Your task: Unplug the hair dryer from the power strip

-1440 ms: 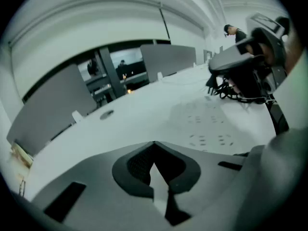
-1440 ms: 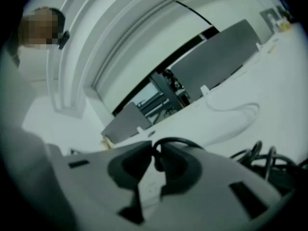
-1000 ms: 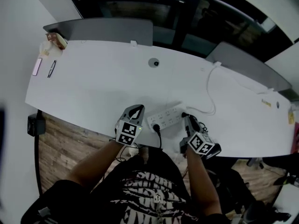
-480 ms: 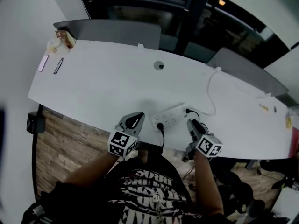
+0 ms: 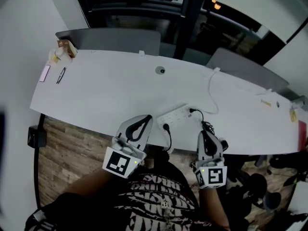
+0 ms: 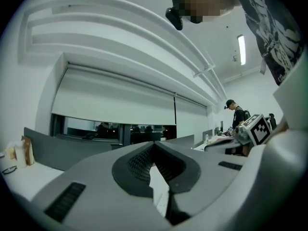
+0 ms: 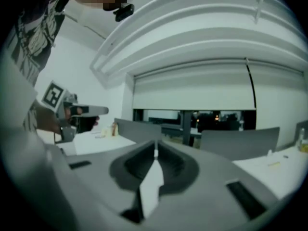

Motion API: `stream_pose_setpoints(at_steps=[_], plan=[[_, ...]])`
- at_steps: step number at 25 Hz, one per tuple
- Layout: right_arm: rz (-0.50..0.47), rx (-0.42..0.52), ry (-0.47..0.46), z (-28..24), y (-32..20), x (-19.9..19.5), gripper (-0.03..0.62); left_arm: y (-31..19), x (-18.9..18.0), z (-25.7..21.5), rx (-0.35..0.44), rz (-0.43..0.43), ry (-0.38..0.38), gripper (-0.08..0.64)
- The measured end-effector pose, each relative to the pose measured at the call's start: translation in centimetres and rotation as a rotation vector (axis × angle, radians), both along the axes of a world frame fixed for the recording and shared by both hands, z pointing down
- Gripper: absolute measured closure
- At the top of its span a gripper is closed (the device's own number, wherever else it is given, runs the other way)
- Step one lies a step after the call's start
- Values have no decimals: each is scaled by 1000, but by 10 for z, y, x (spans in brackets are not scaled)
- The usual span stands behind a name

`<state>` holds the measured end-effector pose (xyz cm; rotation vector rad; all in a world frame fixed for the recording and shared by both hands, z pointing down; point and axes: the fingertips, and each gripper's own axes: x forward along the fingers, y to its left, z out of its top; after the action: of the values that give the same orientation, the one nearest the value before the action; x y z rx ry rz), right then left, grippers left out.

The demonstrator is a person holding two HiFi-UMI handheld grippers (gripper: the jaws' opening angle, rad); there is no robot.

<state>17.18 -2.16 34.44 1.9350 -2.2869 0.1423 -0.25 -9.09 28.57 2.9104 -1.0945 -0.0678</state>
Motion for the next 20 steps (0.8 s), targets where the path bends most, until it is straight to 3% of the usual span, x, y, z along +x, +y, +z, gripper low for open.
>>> stream_pose_setpoints(at_steps=[9, 20], plan=[[33, 82, 66, -35, 28, -17, 557, 37, -2, 10, -37, 47, 12, 532], [-90, 71, 57, -36, 53, -3, 558, 67, 19, -1, -27, -79, 16, 532]])
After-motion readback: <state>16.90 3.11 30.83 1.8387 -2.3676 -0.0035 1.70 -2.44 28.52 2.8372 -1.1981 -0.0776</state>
